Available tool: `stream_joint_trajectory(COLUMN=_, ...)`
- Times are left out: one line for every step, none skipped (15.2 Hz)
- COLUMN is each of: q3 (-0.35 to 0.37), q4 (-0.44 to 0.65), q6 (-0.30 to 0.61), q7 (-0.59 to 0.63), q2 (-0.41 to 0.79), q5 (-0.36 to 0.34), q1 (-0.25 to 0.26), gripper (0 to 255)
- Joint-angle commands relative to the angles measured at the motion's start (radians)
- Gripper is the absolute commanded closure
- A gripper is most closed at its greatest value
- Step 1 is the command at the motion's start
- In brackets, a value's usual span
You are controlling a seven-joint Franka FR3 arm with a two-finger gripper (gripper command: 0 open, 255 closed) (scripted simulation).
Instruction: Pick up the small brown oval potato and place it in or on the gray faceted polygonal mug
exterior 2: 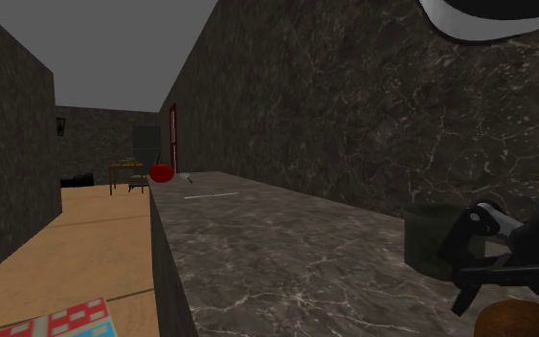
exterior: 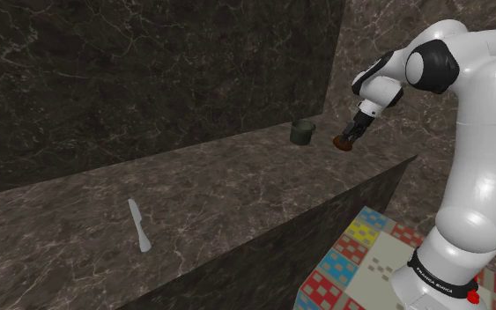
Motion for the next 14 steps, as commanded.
stream_joint_trajectory(q3=0.006, q4=-0.009, q6=0.016, q7=-0.004, q2=0.007, q5=0.011, q1=0.003, gripper=0)
stream_joint_trajectory(q3=0.006, q4=-0.009, q6=0.016, q7=-0.004, q2=0.007, q5=0.011, q1=0.003, gripper=0)
stream_joint_trajectory(q3=0.006, q4=-0.009, q6=0.016, q7=-0.004, q2=0.007, q5=0.011, q1=0.003, gripper=0)
stream_joint_trajectory(q3=0.006, q4=-0.009, q6=0.016, q7=-0.004, q2=0.007, q5=0.011, q1=0.003, gripper=0)
stream_joint_trajectory(q3=0.006, q4=-0.009, q6=0.016, q7=-0.004, q2=0.007, q5=0.011, q1=0.003, gripper=0)
stream_joint_trajectory(q3=0.006, q4=-0.009, q6=0.016, q7=-0.004, q2=0.007, q5=0.011, q1=0.003, gripper=0)
stream_joint_trajectory(q3=0.006, q4=-0.009, q6=0.016, q7=-0.004, q2=0.007, q5=0.011, q1=0.003, gripper=0)
stream_joint_trajectory(q3=0.006, q4=-0.009, q6=0.016, q7=-0.004, q2=0.007, q5=0.011, q1=0.003, gripper=0)
stream_joint_trajectory(q3=0.006, q4=-0.009, q6=0.016, q7=-0.004, q2=0.007, q5=0.011, q1=0.003, gripper=0)
stream_joint_trajectory(q3=0.006, q4=-0.009, q6=0.016, q7=-0.004, q2=0.007, q5=0.011, q1=0.003, gripper=255)
stream_joint_trajectory(q3=0.006, q4=-0.009, q6=0.016, q7=-0.004, q2=0.007, q5=0.011, q1=0.003, gripper=255)
stream_joint_trajectory(q3=0.006, q4=-0.009, q6=0.016, q7=-0.004, q2=0.007, q5=0.011, q1=0.003, gripper=255)
stream_joint_trajectory(q3=0.006, q4=-0.009, q6=0.016, q7=-0.004, q2=0.007, q5=0.011, q1=0.003, gripper=255)
stream_joint_trajectory(q3=0.006, q4=-0.009, q6=0.016, q7=-0.004, q2=0.007, q5=0.010, q1=0.003, gripper=255)
